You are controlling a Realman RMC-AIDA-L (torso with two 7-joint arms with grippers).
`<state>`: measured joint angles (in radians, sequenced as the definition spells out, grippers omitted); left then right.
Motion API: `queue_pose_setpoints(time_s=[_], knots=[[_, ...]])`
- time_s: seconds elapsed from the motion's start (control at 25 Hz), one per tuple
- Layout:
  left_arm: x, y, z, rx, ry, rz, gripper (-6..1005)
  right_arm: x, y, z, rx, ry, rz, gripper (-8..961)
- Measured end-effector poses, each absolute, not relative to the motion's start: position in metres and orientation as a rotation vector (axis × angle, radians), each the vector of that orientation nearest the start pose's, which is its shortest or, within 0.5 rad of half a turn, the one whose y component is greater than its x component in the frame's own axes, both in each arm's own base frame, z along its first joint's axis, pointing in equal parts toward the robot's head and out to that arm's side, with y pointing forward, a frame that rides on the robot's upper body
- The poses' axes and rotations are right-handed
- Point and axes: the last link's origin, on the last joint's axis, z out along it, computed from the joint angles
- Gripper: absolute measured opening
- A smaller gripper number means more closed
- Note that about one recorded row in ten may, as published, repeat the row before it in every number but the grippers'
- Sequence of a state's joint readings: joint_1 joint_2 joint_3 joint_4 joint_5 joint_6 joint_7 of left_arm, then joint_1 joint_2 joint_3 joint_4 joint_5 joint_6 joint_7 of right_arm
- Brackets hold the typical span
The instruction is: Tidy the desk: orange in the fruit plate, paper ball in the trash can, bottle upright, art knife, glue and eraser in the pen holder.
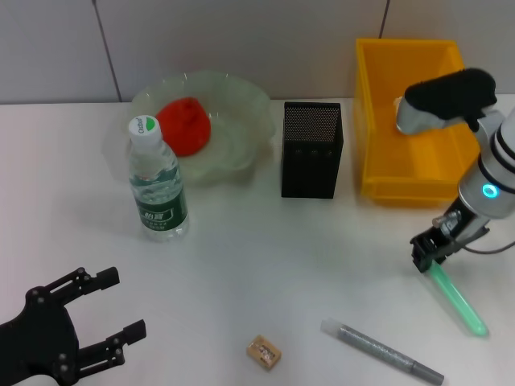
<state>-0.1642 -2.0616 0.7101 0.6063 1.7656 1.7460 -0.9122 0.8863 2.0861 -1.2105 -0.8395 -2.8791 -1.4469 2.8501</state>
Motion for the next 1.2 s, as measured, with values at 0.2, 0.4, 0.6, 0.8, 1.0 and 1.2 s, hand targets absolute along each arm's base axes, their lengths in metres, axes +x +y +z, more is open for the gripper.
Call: queue_pose_setpoints(time_s=[0.2,0.4,0.6,0.8,1.0,1.2], knots=[[-0.33,0.215,0.015,-2.525,-0.392,-0.863,799,0.185,0.397,0.0,-2.288,1.303,-0.548,184],[-0.33,0.215,0.015,-2.522,-0.393,-0.863,799,0.142,0.391,0.029,-2.407,1.133,-0.3,184],[-0.331,0.214,0.015,-2.515,-0.397,-0.866,799,0.111,0.391,0.055,-2.417,0.918,-0.086,190],[-0.331,0.214,0.012,-2.51,-0.415,-0.877,799,0.099,0.404,0.057,-2.408,0.691,0.104,196],[-0.331,0.214,0.012,-2.508,-0.416,-0.879,799,0.093,0.419,0.044,-2.406,0.555,0.248,202],[-0.332,0.215,0.012,-2.493,-0.427,-0.886,799,0.093,0.431,0.029,-2.394,0.475,0.279,209]])
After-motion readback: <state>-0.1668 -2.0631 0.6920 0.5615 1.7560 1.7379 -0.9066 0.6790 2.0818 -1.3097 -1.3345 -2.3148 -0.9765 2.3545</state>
